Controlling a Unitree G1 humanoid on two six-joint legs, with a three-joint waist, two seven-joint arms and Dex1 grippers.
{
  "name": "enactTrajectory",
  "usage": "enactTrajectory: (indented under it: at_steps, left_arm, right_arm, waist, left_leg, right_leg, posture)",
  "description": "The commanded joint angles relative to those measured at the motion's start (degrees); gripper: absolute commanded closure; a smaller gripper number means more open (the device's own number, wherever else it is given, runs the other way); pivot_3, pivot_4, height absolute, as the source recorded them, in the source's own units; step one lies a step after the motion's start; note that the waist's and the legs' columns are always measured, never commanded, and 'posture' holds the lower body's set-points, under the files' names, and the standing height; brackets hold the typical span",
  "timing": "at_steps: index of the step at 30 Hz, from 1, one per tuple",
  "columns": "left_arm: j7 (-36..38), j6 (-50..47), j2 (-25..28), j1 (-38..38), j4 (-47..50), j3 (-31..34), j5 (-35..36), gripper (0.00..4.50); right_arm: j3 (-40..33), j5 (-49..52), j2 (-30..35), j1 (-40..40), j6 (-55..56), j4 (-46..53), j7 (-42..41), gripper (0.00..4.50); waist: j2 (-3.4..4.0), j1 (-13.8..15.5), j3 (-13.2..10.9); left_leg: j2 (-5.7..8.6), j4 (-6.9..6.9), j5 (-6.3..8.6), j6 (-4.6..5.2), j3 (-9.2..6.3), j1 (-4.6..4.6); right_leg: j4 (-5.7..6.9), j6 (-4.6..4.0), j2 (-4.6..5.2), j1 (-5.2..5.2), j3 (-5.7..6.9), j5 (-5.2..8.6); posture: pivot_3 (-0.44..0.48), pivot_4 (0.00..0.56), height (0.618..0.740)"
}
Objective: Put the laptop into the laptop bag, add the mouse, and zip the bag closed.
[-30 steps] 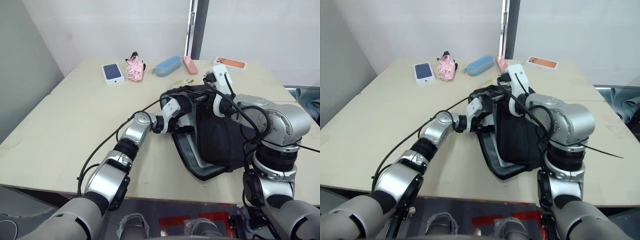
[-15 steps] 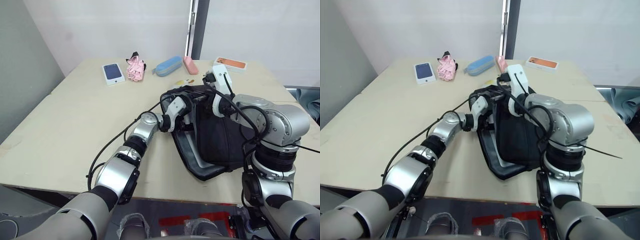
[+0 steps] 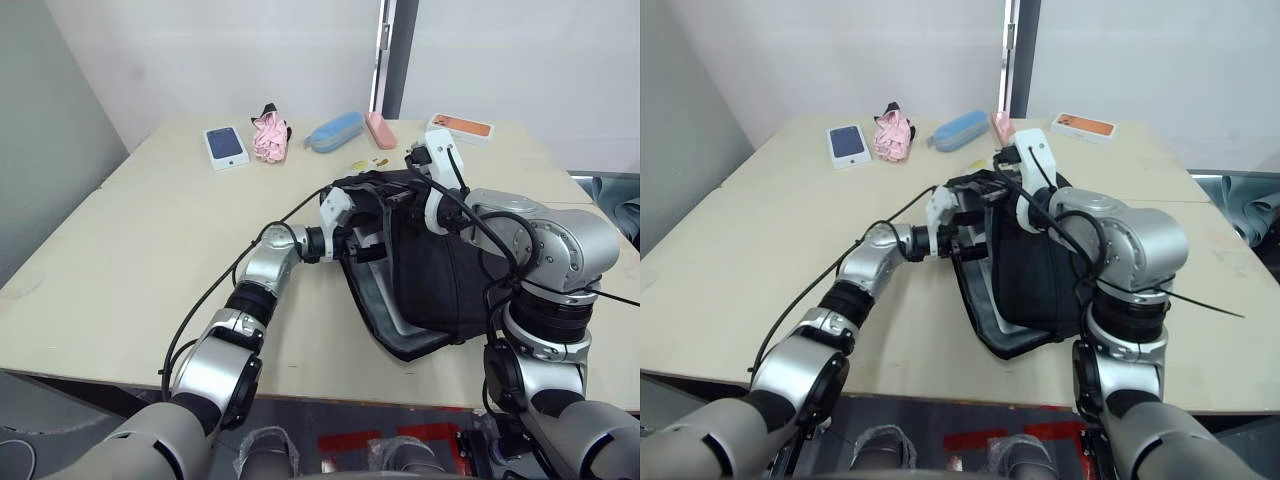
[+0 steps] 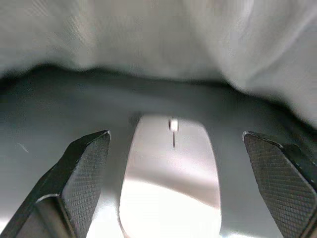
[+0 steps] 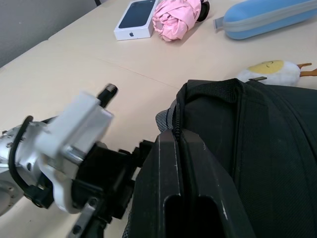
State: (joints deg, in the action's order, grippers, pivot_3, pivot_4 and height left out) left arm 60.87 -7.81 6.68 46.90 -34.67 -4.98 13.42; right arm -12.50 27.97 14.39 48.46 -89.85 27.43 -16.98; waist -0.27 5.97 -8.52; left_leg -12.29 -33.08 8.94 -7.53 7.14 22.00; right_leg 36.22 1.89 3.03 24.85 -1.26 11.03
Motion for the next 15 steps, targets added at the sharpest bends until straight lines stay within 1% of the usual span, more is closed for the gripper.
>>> enactTrajectory:
  at_steps: [1, 3, 7, 10, 12, 15]
  left_arm:
    - [-0.1, -4.0, 2.7, -2.0, 8.8, 1.6, 2.6, 0.03]
    - [0.2, -5.2, 5.3, -3.7, 12.6, 1.8, 3.0, 0.03]
    - [4.1, -7.5, 14.4, -6.8, 19.1, 3.5, 4.7, 0.03]
    - [9.9, -12.4, 22.4, -9.7, 24.3, 4.9, 8.4, 0.03]
    - [14.9, -17.8, 28.8, -12.1, 28.4, 6.7, 12.9, 0.03]
    - [21.4, -23.7, 37.5, -15.2, 31.8, 9.1, 18.0, 0.03]
  right_arm:
    - [-1.1, 1.5, -0.1, 1.6, 1.5, 2.6, -0.7, 4.5]
    - [-1.0, 1.7, -0.1, 1.5, 1.5, 2.6, -0.7, 4.5]
    - [-0.9, 2.1, 0.1, 1.0, 1.4, 2.6, -0.8, 4.5]
    - [-0.7, 2.5, 0.6, 0.5, 1.5, 2.6, -1.0, 4.5]
    - [-0.4, 2.9, 1.0, -0.1, 1.7, 2.6, -1.6, 4.5]
    - [1.2, 4.2, 2.2, -1.9, 3.8, 2.9, -3.8, 4.5]
  waist:
    - [0.01, -0.1, 0.0]
    - [0.01, -0.2, 0.0]
    - [0.04, -0.6, 0.0]
    - [0.08, -0.5, 0.0]
    - [0.09, -0.5, -0.1]
    - [0.12, -0.5, -0.1]
  left_leg:
    - [0.0, 0.01, 0.0, 0.0, 0.0, -0.01]
    - [-0.01, 0.03, 0.0, 0.0, 0.0, -0.01]
    - [-0.03, 0.08, 0.0, -0.02, 0.01, -0.02]
    - [-0.06, 0.13, 0.01, -0.05, 0.0, -0.03]
    - [-0.05, 0.15, 0.02, -0.07, 0.0, -0.01]
    - [-0.05, 0.22, 0.03, -0.08, 0.0, -0.01]
  right_leg:
    - [0.0, 0.0, 0.0, 0.0, 0.0, 0.0]
    - [0.0, -0.03, 0.0, 0.0, 0.0, 0.02]
    - [-0.02, 0.0, -0.04, 0.02, 0.01, 0.0]
    - [-0.05, 0.01, -0.06, 0.04, 0.04, 0.01]
    - [-0.12, 0.01, -0.05, 0.05, 0.05, 0.02]
    - [-0.13, 0.0, -0.06, 0.08, 0.08, 0.04]
  posture:
    - [0.0, 0.15, 0.74]
    - [0.0, 0.15, 0.74]
    - [0.0, 0.15, 0.74]
    - [0.0, 0.15, 0.74]
    - [0.0, 0.15, 0.74]
    - [0.0, 0.15, 0.74]
